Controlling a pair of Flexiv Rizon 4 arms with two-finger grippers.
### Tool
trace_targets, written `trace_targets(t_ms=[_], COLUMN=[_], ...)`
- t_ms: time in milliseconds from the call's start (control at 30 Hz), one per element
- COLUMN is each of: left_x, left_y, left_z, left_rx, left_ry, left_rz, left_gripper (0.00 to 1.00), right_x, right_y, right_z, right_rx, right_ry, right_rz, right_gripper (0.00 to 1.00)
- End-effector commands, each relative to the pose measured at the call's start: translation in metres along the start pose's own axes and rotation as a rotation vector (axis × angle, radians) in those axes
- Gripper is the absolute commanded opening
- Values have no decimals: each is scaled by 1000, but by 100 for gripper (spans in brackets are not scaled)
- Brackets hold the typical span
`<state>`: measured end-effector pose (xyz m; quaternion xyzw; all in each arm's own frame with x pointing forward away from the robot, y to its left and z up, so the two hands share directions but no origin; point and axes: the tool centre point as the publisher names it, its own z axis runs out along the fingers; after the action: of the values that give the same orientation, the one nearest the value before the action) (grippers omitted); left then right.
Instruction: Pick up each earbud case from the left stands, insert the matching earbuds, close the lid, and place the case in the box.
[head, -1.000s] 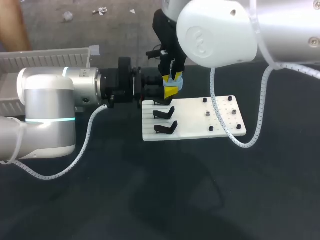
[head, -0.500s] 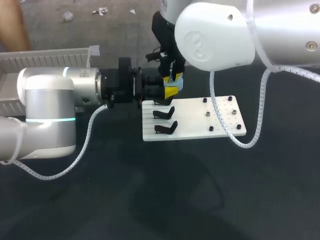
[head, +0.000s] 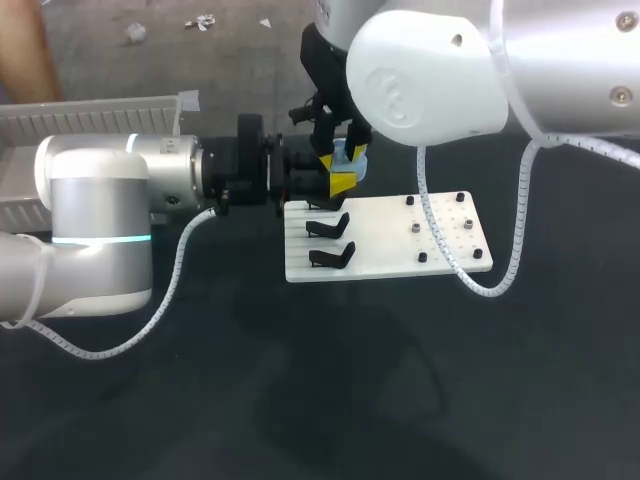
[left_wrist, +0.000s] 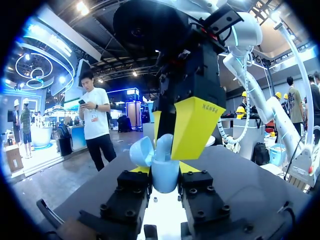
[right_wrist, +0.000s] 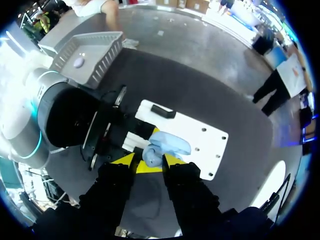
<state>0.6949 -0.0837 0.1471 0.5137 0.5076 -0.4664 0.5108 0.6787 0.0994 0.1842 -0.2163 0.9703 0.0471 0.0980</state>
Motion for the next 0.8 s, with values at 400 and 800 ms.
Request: trace_targets(t_ms=[400, 800], left_x=[1, 1], left_y=[-2, -2], left_z=[-1, -1], left_rx=[-6, -6], left_ry=[-4, -4], left_rz=[4, 4], left_gripper=[0, 0], right_x=[-16, -55], right_y=[-4, -40], right_z=[-26, -2], right_rx=[-24, 9], right_ry=[-89, -141], right_rz=[36, 125], right_gripper=[35, 33])
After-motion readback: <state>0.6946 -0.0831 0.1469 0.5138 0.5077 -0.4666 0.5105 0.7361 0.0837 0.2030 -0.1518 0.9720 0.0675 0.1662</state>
